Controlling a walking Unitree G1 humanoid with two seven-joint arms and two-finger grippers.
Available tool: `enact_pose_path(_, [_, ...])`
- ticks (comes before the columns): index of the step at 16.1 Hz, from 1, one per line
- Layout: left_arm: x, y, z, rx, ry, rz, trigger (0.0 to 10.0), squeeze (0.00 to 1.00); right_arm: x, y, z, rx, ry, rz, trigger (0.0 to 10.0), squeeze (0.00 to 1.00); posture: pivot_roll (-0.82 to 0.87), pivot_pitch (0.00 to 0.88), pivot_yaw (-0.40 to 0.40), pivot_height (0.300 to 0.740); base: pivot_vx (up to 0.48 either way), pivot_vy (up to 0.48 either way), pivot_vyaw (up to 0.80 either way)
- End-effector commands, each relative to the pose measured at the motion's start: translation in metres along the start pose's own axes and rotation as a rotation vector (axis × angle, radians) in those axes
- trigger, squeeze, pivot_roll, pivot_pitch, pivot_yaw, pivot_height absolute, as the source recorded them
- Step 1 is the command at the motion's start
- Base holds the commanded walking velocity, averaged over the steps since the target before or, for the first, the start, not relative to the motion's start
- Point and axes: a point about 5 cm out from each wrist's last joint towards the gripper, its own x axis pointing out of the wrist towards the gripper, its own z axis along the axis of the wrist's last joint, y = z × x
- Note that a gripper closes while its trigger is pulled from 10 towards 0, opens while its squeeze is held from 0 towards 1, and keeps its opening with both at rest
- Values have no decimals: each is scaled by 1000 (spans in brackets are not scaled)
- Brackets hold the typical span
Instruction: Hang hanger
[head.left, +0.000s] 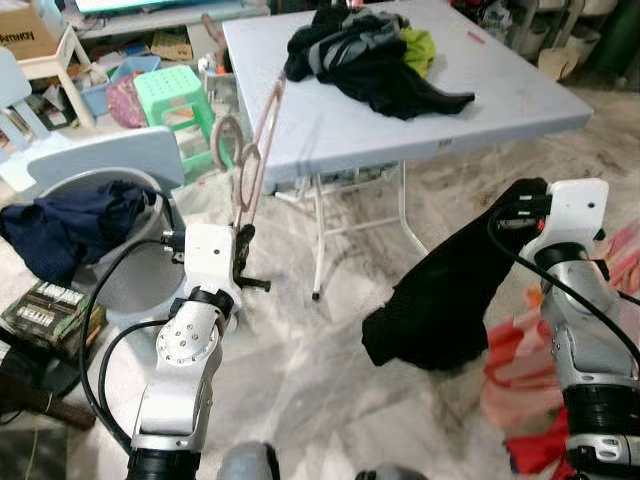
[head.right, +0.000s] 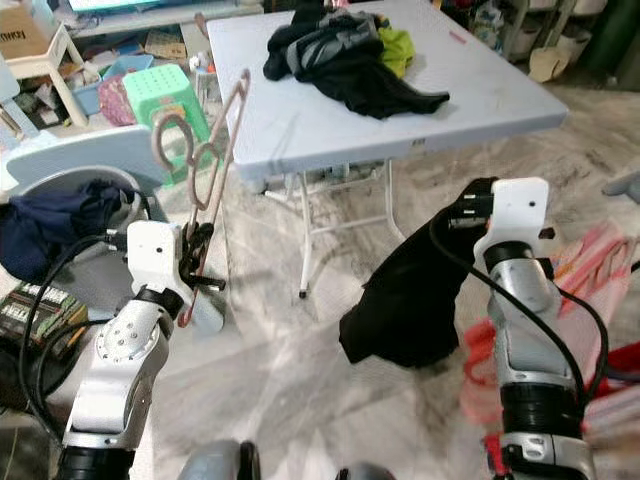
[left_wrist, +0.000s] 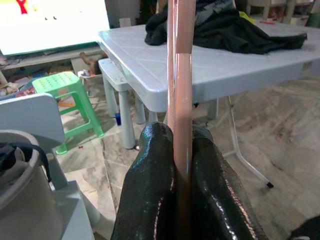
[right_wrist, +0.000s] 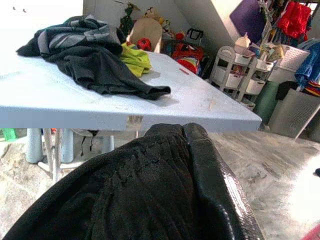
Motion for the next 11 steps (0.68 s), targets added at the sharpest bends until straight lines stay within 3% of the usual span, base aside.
enact_pose_path(1, [2, 4, 6, -5, -19, 19, 10000, 0, 4, 0, 15, 3, -52, 2, 10000, 0, 9, 61, -1, 740, 461, 0, 0])
enact_pose_path(11, [5, 3, 10, -7, -34, 23, 10000, 0, 12, 0, 30, -35, -115, -11, 10000, 0, 15, 54, -4, 740, 461, 0, 0])
